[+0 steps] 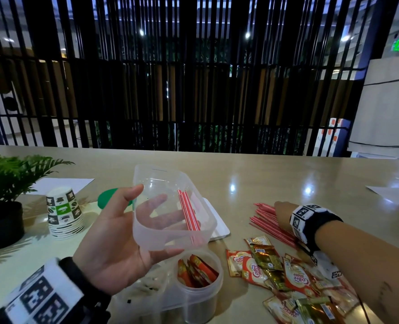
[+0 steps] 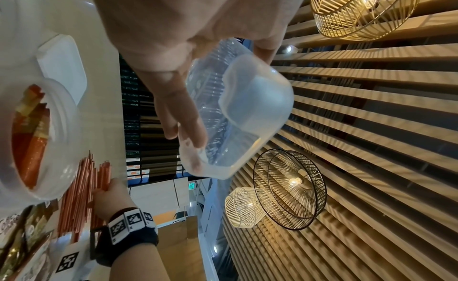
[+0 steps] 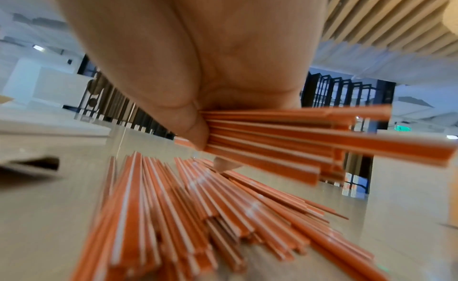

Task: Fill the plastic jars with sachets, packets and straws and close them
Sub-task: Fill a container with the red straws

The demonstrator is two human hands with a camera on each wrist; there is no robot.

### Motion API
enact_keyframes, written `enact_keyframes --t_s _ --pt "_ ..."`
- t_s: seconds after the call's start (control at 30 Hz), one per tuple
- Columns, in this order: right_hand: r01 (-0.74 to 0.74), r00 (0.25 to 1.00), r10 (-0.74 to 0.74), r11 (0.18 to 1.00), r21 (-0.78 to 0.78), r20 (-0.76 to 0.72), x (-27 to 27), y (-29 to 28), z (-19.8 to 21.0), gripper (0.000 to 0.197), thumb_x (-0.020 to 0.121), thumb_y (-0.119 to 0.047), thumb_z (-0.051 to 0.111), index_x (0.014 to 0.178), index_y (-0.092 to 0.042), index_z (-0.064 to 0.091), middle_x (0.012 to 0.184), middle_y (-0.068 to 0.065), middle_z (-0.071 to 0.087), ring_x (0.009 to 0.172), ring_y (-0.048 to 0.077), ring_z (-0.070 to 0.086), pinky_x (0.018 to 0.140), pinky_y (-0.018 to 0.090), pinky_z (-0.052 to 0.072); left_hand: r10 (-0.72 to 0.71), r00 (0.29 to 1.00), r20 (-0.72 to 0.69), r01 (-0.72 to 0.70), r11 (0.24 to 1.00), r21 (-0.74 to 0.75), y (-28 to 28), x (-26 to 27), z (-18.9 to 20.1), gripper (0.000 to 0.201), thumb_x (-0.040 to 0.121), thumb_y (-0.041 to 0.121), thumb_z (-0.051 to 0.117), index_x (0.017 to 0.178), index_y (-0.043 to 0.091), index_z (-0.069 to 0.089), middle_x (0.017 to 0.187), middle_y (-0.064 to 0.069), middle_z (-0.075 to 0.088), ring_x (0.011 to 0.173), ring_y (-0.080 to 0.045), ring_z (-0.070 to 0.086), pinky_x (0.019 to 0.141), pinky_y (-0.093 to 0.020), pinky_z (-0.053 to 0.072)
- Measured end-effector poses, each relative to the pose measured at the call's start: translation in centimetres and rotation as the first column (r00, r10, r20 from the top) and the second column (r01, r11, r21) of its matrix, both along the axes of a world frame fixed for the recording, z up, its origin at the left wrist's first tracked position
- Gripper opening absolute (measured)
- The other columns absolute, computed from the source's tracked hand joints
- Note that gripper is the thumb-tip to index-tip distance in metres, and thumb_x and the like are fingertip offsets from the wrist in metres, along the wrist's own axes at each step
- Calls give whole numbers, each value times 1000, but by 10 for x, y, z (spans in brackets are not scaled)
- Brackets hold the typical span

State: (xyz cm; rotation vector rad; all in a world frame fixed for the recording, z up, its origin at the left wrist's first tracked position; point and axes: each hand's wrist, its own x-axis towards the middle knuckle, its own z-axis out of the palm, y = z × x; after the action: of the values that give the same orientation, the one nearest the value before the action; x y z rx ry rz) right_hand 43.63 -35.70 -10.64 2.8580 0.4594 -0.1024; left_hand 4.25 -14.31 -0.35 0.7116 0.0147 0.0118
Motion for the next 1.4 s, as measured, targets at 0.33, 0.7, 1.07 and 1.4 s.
enact_keyframes --t_s 0.33,0.7,1.07,1.4 --pt "-226 971 231 807 545 61 -146 21 139 14 98 -11 40 111 -11 46 86 6 55 68 17 51 60 30 48 28 997 -76 -30 999 -18 -15 2 4 60 80 31 53 139 25 44 118 -32 63 102 -49 64 65 -59 55" --pt "-629 764 645 750 205 -10 -298 107 207 22 100 -16 43 115 -6 55 81 1 53 55 8 42 36 11 35 61 992 -114 -47 991 125 -43 8 -1 49 69 6 64 116 10 51 126 -20 62 107 -45 63 46 -43 57" --pt "-552 832 549 834 -11 -79 -307 107 191 34 93 -21 54 124 -6 57 96 5 69 70 16 61 56 23 47 35 999 -40 -30 992 124 -39 15 -17 54 87 -1 56 138 12 45 131 -27 57 113 -42 61 55 -43 59" --pt "-470 783 573 800 374 -243 -292 100 186 41 91 -6 59 125 -26 48 118 8 61 95 22 67 80 39 59 35 996 -77 -30 997 66 -36 12 -13 47 85 2 56 131 4 46 116 -29 65 96 -44 68 72 -61 55"
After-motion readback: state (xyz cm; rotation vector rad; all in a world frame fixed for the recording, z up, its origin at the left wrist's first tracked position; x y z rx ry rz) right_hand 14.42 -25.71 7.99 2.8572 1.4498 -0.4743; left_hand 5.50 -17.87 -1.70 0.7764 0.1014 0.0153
